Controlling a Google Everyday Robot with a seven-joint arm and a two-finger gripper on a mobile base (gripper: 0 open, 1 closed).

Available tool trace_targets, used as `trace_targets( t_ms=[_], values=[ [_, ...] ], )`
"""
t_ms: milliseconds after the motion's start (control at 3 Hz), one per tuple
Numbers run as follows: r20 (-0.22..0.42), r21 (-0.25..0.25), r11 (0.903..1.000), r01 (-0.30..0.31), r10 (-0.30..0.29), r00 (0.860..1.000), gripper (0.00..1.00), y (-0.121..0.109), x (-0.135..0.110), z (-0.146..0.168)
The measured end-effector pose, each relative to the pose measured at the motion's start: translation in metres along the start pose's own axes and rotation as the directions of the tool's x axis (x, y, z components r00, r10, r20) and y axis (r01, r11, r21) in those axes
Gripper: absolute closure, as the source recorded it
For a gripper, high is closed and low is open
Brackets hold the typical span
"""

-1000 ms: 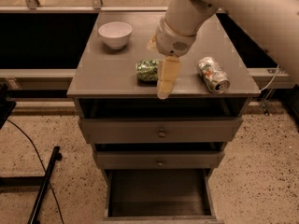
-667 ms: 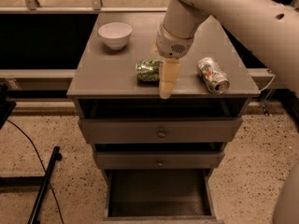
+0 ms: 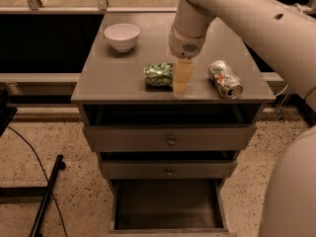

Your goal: Place green can into bottom drawer

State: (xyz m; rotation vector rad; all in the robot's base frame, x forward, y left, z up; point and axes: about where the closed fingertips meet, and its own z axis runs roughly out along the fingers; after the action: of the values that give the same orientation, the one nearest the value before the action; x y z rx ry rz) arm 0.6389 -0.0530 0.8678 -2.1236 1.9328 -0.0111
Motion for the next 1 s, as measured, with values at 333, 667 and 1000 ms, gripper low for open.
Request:
trace_targets(
  t_ms=[333, 667, 1000],
  values=[
    [0.002, -0.012, 0.9998, -0.015, 0.015, 1.000, 0.25, -0.009, 0.010, 0.014],
    [0.009, -0.022, 0.9995, -0.022, 0.022, 1.000, 0.47, -0.014, 0.014, 0.025],
    [0.029, -0.033, 0.9994, -0.015, 0.016, 0.999, 0.69, -0.017, 0.011, 0.033]
  ],
)
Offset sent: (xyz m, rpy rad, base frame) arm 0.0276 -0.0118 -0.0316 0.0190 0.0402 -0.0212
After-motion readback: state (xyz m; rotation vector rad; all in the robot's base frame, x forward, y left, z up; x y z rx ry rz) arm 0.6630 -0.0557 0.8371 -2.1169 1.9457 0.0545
